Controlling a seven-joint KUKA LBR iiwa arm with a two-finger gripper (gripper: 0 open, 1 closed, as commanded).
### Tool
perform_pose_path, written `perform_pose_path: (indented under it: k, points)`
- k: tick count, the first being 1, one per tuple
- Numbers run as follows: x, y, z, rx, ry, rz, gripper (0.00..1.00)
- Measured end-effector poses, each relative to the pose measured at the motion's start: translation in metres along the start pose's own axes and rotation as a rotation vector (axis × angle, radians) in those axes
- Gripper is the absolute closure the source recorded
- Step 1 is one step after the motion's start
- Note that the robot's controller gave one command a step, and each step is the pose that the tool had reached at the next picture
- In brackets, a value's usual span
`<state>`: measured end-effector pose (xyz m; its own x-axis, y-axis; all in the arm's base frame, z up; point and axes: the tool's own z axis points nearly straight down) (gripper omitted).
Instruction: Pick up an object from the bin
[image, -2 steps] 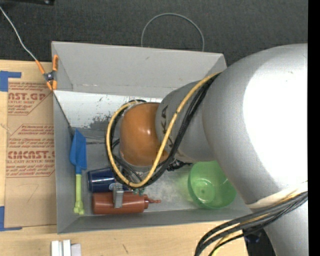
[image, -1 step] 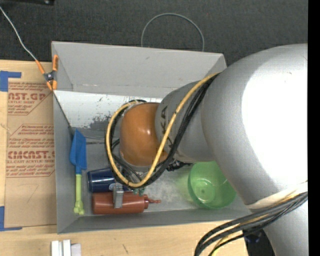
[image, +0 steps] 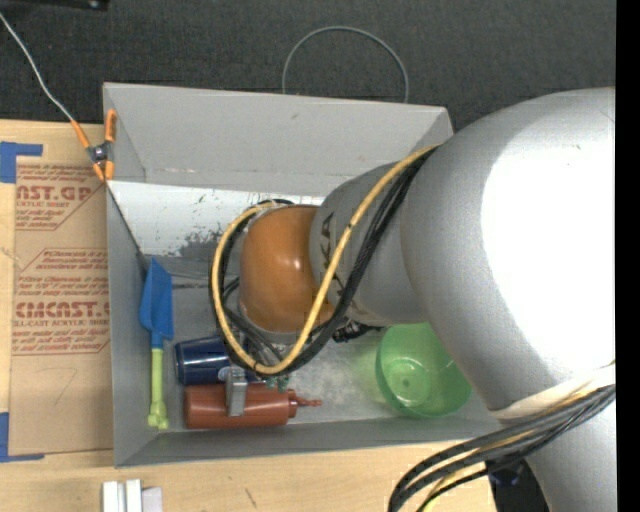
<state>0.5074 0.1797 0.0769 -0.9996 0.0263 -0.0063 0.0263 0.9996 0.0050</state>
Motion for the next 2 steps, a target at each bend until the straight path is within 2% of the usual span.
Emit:
perform_pose_path:
  k: [1, 2]
  points:
    - [0.000, 0.000, 0.000, 0.000, 0.000, 0.000, 1.00]
    - [-0.007, -0.050, -0.042, -0.002, -0.018, -0.318, 1.00]
